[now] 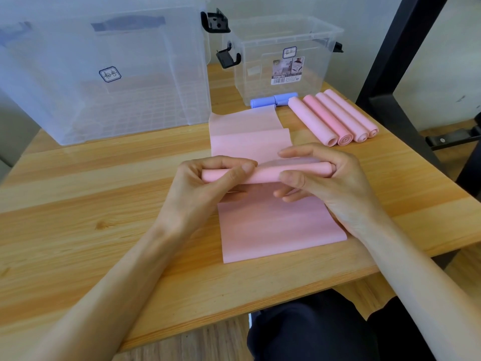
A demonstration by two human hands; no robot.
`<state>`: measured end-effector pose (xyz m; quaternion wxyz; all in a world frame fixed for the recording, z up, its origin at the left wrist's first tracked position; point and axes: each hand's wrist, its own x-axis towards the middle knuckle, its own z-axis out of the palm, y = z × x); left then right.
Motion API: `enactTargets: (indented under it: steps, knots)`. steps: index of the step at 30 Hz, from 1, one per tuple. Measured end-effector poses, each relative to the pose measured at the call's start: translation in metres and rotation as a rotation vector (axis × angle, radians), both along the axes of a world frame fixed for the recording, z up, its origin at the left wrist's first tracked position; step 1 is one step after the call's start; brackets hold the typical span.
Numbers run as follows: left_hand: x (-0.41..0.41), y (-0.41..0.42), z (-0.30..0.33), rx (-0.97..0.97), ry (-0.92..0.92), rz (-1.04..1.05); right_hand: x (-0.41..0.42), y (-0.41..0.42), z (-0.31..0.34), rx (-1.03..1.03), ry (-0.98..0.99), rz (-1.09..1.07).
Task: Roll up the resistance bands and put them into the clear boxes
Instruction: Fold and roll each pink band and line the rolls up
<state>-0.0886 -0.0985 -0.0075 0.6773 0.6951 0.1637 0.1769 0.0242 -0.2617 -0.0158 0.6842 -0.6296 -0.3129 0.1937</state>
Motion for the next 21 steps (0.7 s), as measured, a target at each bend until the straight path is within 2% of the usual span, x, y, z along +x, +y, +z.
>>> enactTargets:
  steps: [14, 21]
  knots:
    - [-0.0024, -0.0001, -0.0035, 0.057, -0.029, -0.037, 0.0002, -0.0001, -0.001, -0.019, 0.024, -0.047]
    - [-0.0005, -0.0013, -0.0001, -0.01, -0.012, -0.004, 0.0003, -0.0007, -0.0006, -0.003, -0.03, 0.007]
